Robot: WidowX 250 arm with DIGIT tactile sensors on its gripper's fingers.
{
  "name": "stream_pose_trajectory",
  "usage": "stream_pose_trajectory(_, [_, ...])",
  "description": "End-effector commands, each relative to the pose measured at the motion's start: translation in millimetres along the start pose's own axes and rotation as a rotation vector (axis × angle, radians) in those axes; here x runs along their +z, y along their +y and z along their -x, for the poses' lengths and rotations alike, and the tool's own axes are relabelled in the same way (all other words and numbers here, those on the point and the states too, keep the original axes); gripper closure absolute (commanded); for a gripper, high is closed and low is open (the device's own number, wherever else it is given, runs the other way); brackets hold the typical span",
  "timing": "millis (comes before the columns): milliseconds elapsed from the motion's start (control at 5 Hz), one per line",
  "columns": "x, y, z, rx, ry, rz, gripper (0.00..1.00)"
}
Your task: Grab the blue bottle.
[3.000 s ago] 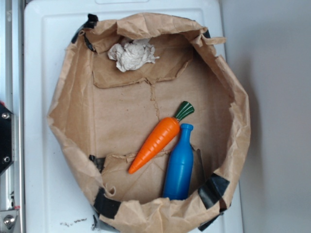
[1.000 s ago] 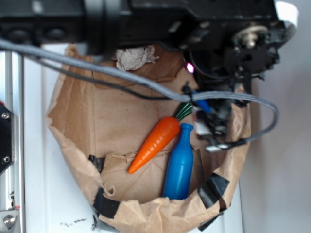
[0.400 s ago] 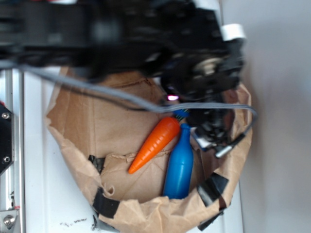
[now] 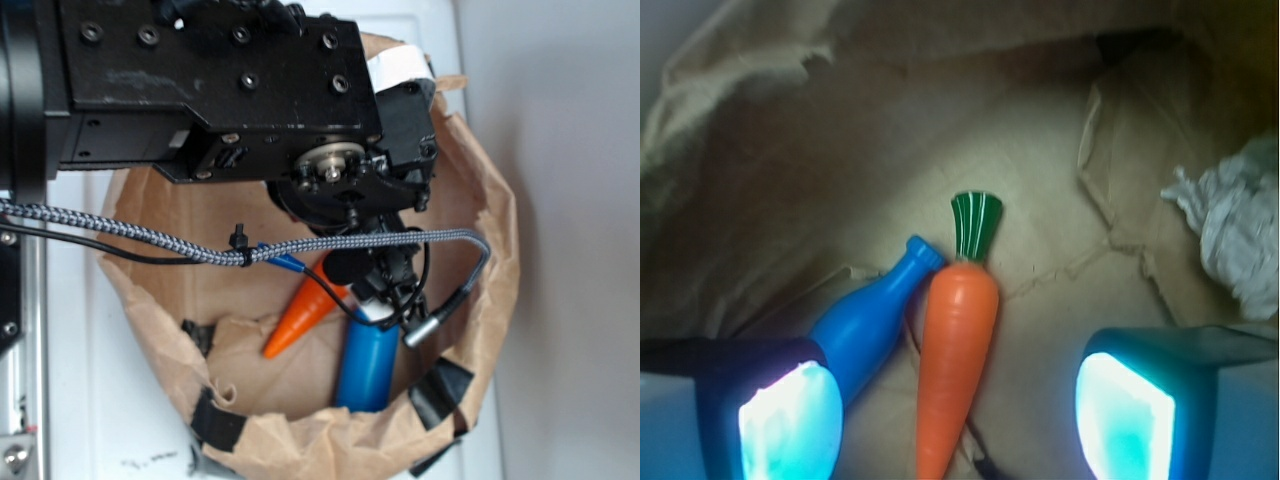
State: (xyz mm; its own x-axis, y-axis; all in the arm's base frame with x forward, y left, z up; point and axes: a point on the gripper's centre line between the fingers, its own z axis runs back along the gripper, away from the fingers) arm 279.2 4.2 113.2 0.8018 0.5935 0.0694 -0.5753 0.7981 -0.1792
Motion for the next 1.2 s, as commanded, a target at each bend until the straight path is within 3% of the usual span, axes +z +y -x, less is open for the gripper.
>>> stream_pose_trajectory(0, [-19,-35,7,0.11,-0.032,-0.046,0.0])
stream_pose_trajectory(200, [-29,-49,7,0.267,-0.04,-0.079,0.0])
stream_pose_trajectory(600, [-57,-71,-24,0.488,-0.103,-0.105,0.0])
stream_pose_trajectory(800, [-71,-64,-34,0.6,-0.061,-0.176,0.0])
stream_pose_trajectory(1000, [-75,-52,-30,0.683,-0.074,-0.172,1.0])
